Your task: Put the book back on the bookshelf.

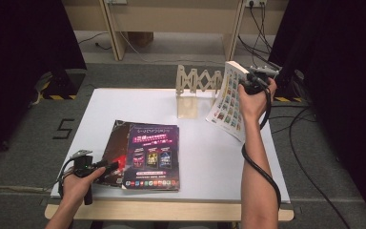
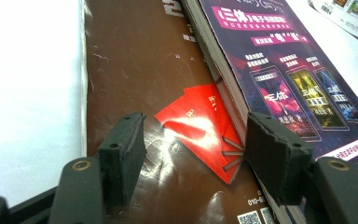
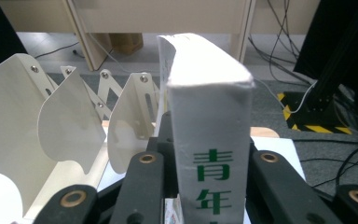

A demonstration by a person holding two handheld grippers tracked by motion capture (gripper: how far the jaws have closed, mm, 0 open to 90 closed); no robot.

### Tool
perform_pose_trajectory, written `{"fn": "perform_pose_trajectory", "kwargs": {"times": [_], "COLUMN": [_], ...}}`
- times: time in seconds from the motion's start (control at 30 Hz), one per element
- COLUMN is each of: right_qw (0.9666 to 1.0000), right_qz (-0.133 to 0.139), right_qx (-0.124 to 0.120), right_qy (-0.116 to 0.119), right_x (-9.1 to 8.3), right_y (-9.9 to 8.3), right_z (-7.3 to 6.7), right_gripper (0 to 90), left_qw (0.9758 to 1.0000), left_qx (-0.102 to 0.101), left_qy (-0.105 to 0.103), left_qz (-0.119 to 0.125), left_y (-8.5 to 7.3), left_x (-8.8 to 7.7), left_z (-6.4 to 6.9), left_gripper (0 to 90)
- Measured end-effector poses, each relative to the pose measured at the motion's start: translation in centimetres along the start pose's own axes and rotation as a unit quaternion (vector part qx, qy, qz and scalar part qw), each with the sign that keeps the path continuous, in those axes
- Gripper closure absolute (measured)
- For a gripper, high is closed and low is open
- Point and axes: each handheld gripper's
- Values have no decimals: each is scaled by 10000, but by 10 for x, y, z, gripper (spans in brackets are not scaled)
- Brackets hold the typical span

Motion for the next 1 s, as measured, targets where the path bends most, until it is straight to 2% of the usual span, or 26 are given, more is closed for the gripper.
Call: {"fn": "perform_pose_trajectory", "kwargs": {"times": [0.13, 0.3, 0.5, 0.57, 0.67, 0.83, 1.0], "right_qw": [9997, 9984, 9954, 9948, 9938, 9933, 9921], "right_qz": [221, 478, 909, 982, 1065, 1102, 1198], "right_qx": [100, 298, 277, 218, 282, 340, 288], "right_qy": [-77, -29, -83, -147, -147, -116, -232], "right_x": [-8, -18, -26, -25, -23, -13, -8], "right_y": [0, 3, 10, 13, 15, 8, 1], "right_z": [-3, -5, -16, -20, -22, -26, -27], "right_gripper": [743, 744, 744, 744, 744, 744, 743], "left_qw": [10000, 10000, 10000, 10000, 10000, 10000, 10000], "left_qx": [-35, -31, -44, -50, -69, -76, -75], "left_qy": [-3, -1, -19, -26, -46, -34, -38], "left_qz": [14, 11, 5, 9, 25, 27, 44], "left_y": [0, 0, 0, 0, 0, 0, 0], "left_x": [1, 1, 1, 1, 0, 0, -1], "left_z": [-1, 0, -1, -1, -1, -2, -3], "left_gripper": [375, 375, 376, 375, 375, 376, 376]}}
Point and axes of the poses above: each handheld gripper's, and its own axes: x roughly forward along the jaws, y roughly out of its top, z roughly to its right, and after that the axes turned 1 degree about -z, right-handed
